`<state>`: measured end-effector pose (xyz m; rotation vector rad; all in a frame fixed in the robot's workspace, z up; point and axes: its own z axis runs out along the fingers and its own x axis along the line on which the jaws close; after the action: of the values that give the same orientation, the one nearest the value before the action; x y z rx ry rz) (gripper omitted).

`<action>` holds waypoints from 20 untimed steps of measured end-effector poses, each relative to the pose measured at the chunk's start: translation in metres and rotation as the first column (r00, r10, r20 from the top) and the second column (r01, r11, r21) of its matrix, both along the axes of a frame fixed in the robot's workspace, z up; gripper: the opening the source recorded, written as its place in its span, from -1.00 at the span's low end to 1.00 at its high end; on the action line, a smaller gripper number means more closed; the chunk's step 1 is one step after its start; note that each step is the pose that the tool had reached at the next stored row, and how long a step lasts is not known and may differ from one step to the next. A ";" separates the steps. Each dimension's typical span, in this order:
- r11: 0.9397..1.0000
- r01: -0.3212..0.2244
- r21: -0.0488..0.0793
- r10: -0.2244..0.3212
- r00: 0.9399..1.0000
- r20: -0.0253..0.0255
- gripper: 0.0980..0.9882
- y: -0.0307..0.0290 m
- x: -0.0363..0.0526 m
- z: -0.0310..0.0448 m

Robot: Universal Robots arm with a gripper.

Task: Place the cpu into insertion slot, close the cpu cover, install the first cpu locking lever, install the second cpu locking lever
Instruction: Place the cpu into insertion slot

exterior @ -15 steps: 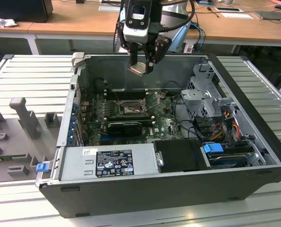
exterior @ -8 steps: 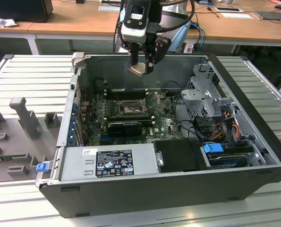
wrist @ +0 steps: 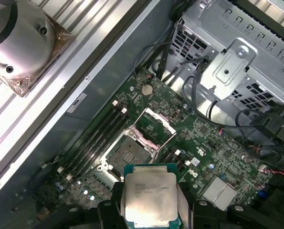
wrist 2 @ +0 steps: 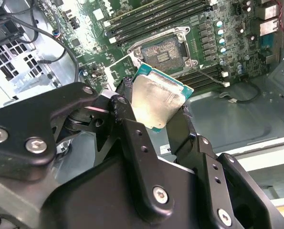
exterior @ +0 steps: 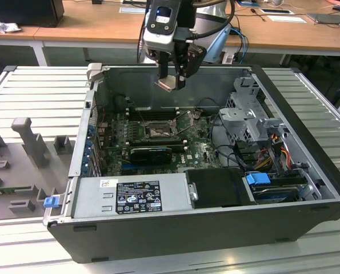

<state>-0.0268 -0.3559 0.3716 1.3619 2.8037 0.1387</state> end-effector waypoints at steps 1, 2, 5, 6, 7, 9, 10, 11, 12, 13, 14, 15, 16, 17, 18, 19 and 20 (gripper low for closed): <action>1.000 0.005 0.000 -0.005 1.000 0.000 -0.03 0.0000 0.0000 0.0000; 1.000 0.010 0.000 -0.010 1.000 0.000 -0.03 0.0000 0.0000 0.0000; 1.000 0.026 0.000 -0.026 1.000 0.000 -0.03 0.0000 0.0000 0.0000; 1.000 0.031 0.000 -0.031 1.000 0.000 -0.03 0.0000 0.0000 0.0000; 0.999 0.036 0.000 -0.036 0.999 0.000 -0.03 0.0000 0.0000 0.0000; 0.999 0.047 0.000 -0.047 0.999 0.000 -0.03 0.0000 0.0000 -0.0001; 0.998 0.058 0.000 -0.058 0.998 0.000 -0.03 0.0000 0.0000 -0.0001; 0.998 0.067 0.000 -0.067 0.998 0.000 -0.03 0.0000 0.0000 -0.0001; 0.997 0.075 0.000 -0.075 0.997 0.000 -0.03 0.0000 0.0000 -0.0001; 0.997 0.082 0.000 -0.082 0.997 0.000 -0.03 0.0000 0.0000 -0.0001; 0.996 0.089 0.000 -0.089 0.996 0.000 -0.03 0.0000 0.0000 -0.0002; 0.995 0.098 0.000 -0.098 0.995 0.000 -0.03 0.0000 0.0000 -0.0002; 0.994 0.107 0.000 -0.107 0.994 0.000 -0.03 0.0000 0.0000 -0.0002; 0.993 0.116 0.000 -0.116 0.993 0.000 -0.03 0.0000 0.0000 -0.0002; 0.992 0.127 0.000 -0.127 0.992 0.000 -0.03 0.0000 0.0000 -0.0002; 0.991 0.131 0.000 -0.131 0.991 0.000 -0.03 0.0000 0.0000 -0.0002; 0.990 0.140 0.000 -0.140 0.990 0.000 -0.03 0.0000 0.0000 -0.0003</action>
<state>-0.0268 -0.3558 0.3713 1.5529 2.6955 0.1357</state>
